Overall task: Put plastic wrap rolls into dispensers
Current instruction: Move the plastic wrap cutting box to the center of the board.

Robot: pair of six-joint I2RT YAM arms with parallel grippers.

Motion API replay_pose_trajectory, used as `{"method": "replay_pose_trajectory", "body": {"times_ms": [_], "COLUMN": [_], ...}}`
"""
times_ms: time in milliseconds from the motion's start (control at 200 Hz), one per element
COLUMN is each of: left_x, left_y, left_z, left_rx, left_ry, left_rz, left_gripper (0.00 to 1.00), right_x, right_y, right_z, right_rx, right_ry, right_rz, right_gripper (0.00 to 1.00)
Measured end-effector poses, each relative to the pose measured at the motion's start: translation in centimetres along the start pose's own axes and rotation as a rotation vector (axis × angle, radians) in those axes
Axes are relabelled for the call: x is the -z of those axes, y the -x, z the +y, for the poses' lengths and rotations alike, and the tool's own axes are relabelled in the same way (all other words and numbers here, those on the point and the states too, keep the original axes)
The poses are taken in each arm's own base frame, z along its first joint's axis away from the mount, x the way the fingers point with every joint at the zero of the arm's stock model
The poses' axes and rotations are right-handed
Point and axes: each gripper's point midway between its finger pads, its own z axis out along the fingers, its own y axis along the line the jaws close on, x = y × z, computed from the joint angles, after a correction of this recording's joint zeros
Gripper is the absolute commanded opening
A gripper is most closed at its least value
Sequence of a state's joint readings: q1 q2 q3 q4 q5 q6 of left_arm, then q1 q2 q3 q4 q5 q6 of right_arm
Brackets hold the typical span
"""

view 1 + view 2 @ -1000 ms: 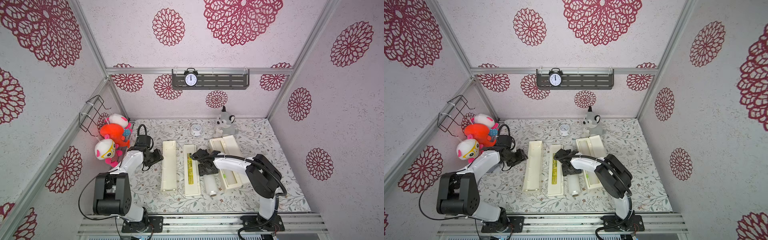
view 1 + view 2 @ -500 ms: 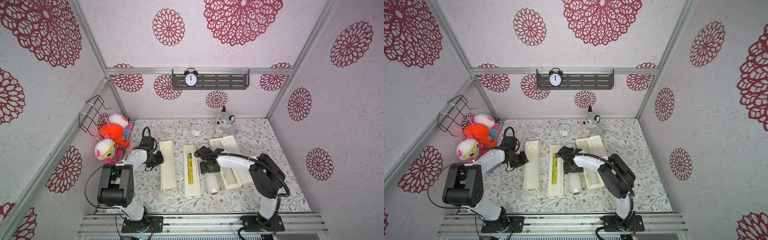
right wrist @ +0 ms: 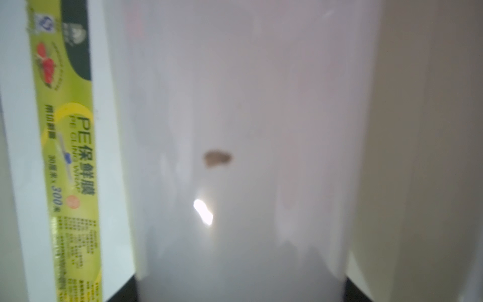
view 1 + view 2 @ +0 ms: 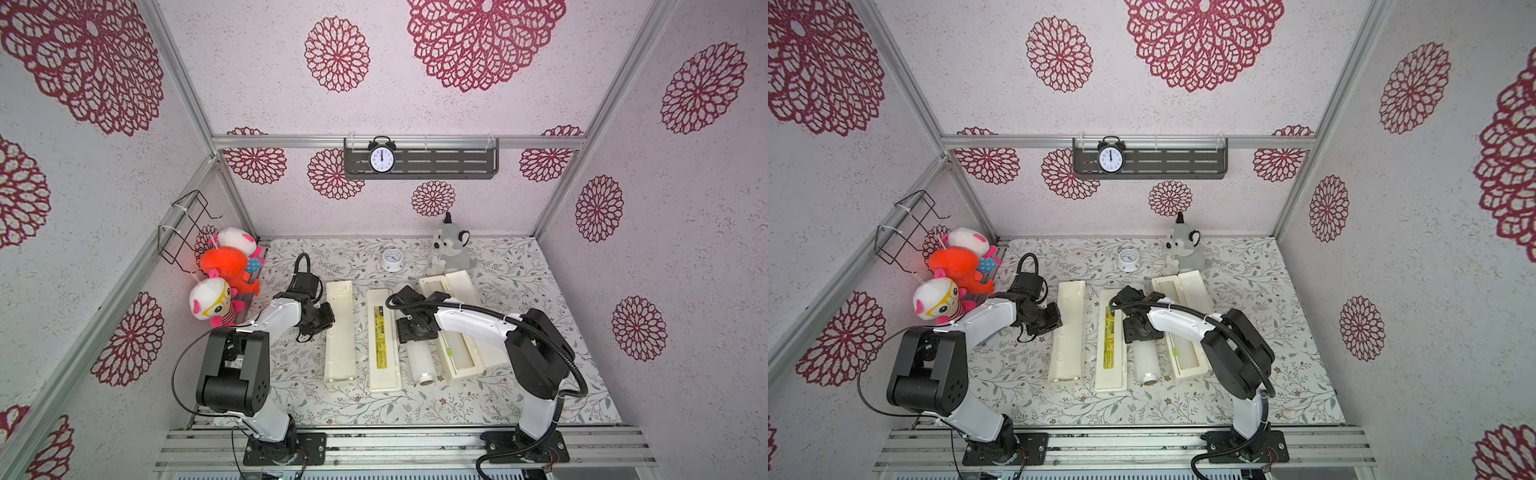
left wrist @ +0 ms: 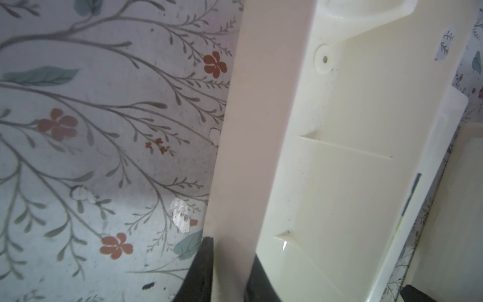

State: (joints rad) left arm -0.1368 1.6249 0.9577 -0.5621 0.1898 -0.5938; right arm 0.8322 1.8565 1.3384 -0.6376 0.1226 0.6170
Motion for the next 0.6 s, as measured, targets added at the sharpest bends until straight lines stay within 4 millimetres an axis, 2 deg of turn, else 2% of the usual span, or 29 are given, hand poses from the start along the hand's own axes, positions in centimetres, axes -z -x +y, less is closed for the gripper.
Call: {"method": "replay_pose_trajectory", "body": {"times_ms": [245, 480, 600], "left_x": [0.2, 0.4, 2.3], "left_y": [-2.0, -2.4, -1.6], "left_z": [-1.1, -2.3, -2.8], "left_rx": [0.026, 0.017, 0.02], "left_ry": [-0.03, -0.064, -0.111], "left_rz": [0.005, 0.009, -0.032], "left_gripper": [0.16, 0.32, 0.34], "right_x": [1.4, 3.4, 4.7], "right_y": [1.7, 3.4, 4.4], "right_z": [1.6, 4.1, 5.9], "right_rx": [0.011, 0.025, 0.034], "right_ry": [0.057, 0.15, 0.22], "right_rz": [-0.033, -0.064, -0.088], "right_gripper": [0.43, 0.41, 0.41]}}
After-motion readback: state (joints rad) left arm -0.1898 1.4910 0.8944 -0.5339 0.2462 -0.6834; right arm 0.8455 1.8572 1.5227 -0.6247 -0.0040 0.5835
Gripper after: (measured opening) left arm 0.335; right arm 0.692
